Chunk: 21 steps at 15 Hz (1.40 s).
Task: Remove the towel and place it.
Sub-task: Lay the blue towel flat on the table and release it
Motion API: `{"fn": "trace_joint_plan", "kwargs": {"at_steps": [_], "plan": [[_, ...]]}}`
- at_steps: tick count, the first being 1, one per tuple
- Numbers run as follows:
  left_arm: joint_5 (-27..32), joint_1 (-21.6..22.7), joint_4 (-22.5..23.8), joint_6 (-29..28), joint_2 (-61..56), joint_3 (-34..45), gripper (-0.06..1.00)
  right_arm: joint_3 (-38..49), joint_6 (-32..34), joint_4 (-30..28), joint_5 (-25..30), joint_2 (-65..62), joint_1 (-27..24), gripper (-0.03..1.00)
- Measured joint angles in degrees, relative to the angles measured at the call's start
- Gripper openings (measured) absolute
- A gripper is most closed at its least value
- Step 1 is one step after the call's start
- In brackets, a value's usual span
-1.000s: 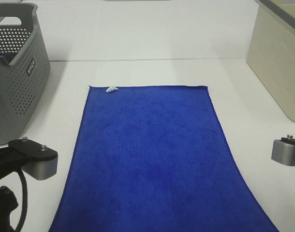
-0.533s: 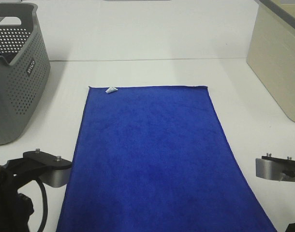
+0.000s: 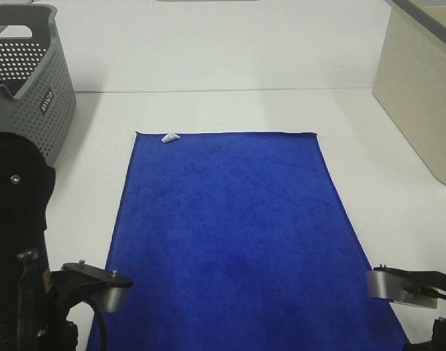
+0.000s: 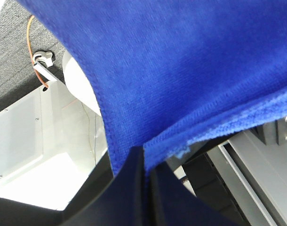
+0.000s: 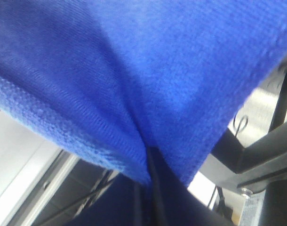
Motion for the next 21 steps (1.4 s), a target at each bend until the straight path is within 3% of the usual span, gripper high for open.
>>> {"fn": "trace_joint_plan", "kwargs": {"at_steps": [7, 11, 21], "plan": [[2.69, 0.0, 1.6, 2.01, 6.76, -5.56, 0.0, -0.57, -4.64, 1.26, -3.95, 12.26, 0.0, 0.02], [5.27, 0.06, 1.72, 4.18, 10.54, -7.85, 0.0, -1.49, -4.98, 1.43, -4.87, 14.04, 0.0, 0.02], [5.39, 0.11, 0.23, 4.35, 12.03, -7.96, 0.0, -1.49, -6.07, 2.29, -5.79, 14.73, 0.0, 0.02]]}}
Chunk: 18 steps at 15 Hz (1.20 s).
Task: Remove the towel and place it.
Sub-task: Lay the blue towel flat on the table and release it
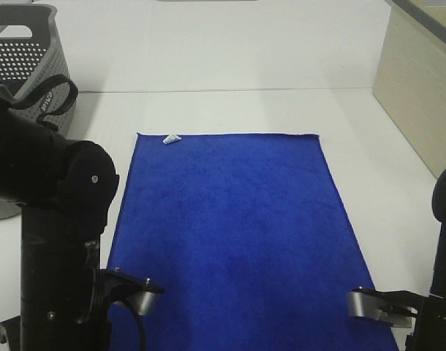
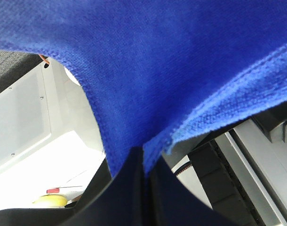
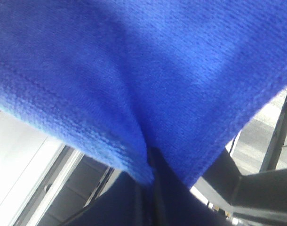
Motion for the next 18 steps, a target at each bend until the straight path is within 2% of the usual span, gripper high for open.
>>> {"fn": "trace_joint_plan", "kwargs": {"at_steps": [5, 9, 11, 14, 16, 18], "plan": [[-0.17, 0.0, 0.0, 0.0, 0.0, 0.0, 0.14, 0.0, -0.4, 0.06, -0.57, 0.0, 0.0, 0.02], [-0.46, 0.0, 0.0, 0.0, 0.0, 0.0, 0.19, 0.0, -0.57, 0.29, -1.03, 0.0, 0.0, 0.1], [-1.6, 0.0, -0.06, 0.0, 0.0, 0.0, 0.31, 0.0, -0.63, 0.69, -1.03, 0.0, 0.0, 0.22], [-2.52, 0.0, -0.06, -0.46, 0.0, 0.0, 0.58, 0.0, -0.34, 2.18, -1.15, 0.0, 0.0, 0.5], [-2.52, 0.0, -0.17, -0.52, 0.0, 0.0, 0.64, -0.06, 0.29, 2.23, -1.2, 0.0, 0.0, 0.66], [-0.97, 0.0, -0.34, -0.63, 0.0, 0.0, 0.64, -1.49, 0.69, 2.18, -0.4, 0.0, 0.0, 0.67]]}}
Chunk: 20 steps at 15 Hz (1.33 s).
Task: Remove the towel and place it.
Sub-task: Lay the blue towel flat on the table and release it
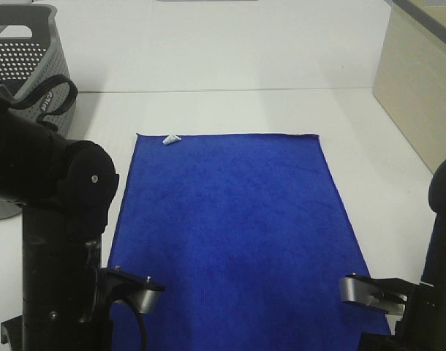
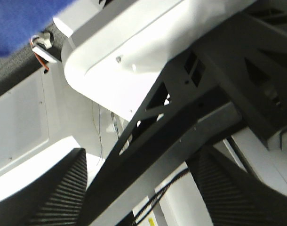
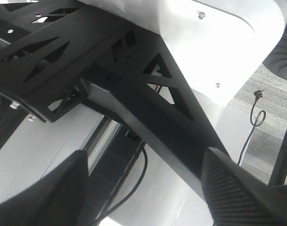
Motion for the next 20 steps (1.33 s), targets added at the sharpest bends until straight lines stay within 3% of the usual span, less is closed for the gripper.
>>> {"fn": "trace_joint_plan", "kwargs": {"at_steps": [3, 7, 10, 13, 15, 20], "plan": [[2.86, 0.0, 0.0, 0.0, -0.92, 0.0, 0.64, -4.7, 0.4, 0.0, 3.78, -2.52, 0.0, 0.68], [3.15, 0.0, 2.18, -0.06, -6.59, -3.78, 0.64, -13.41, 3.5, -1.72, 3.61, -10.49, 0.0, 0.68], [3.32, 0.0, 12.72, -4.93, -7.39, -13.12, 0.64, -21.6, 9.0, -10.6, -0.97, -16.44, 0.0, 0.7], [3.27, 0.63, 26.99, -11.4, -4.47, -24.29, 0.64, -29.16, 16.9, -24.18, 0.23, -17.88, -0.06, 0.82], [3.15, 4.01, 29.39, -13.58, -1.03, -33.23, 0.64, -33.8, 19.94, -30.31, 0.63, -17.7, -1.09, 0.85], [3.44, 14.67, 28.88, -12.2, 9.91, -53.0, 0.64, -47.78, 16.9, -25.44, 2.98, -9.57, -10.26, 0.85]]}}
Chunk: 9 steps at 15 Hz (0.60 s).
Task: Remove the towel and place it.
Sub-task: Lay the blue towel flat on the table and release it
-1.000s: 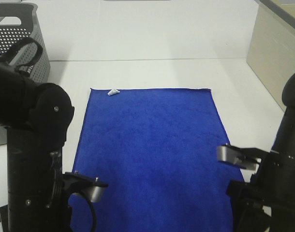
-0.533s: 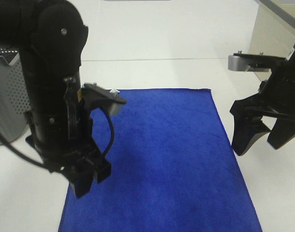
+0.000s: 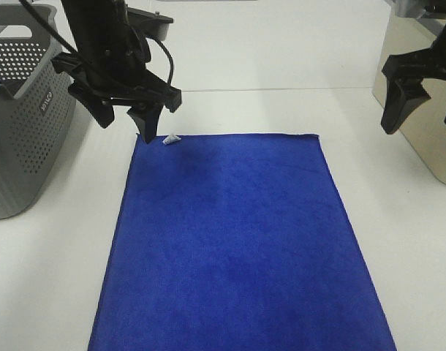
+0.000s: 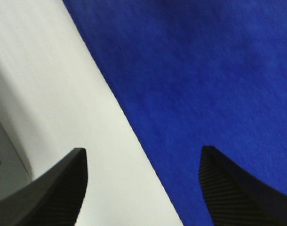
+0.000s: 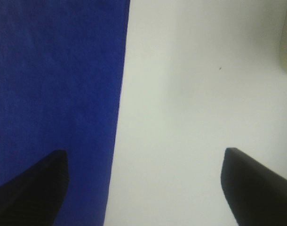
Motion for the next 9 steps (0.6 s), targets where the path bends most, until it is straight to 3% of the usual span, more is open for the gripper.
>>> {"fn": "trace_joint_plan", "kwargs": {"at_steps": [2, 4, 9], "plan": [[-0.23, 3.04, 0.34, -0.11, 3.72, -4.58, 0.64, -8.31, -0.57, 1.43, 2.01, 5.9, -0.17, 0.85], [-4.41, 5.04, 0.57, -0.97, 5.1, -5.39, 0.65, -17.82, -0.69, 1.38, 3.9, 14.9, -0.23, 0.86], [-6.02, 11.75, -6.13, -0.69, 11.4, -11.06, 0.69, -30.48, -1.09, 1.72, 3.9, 28.07, -0.29, 0.86]]}}
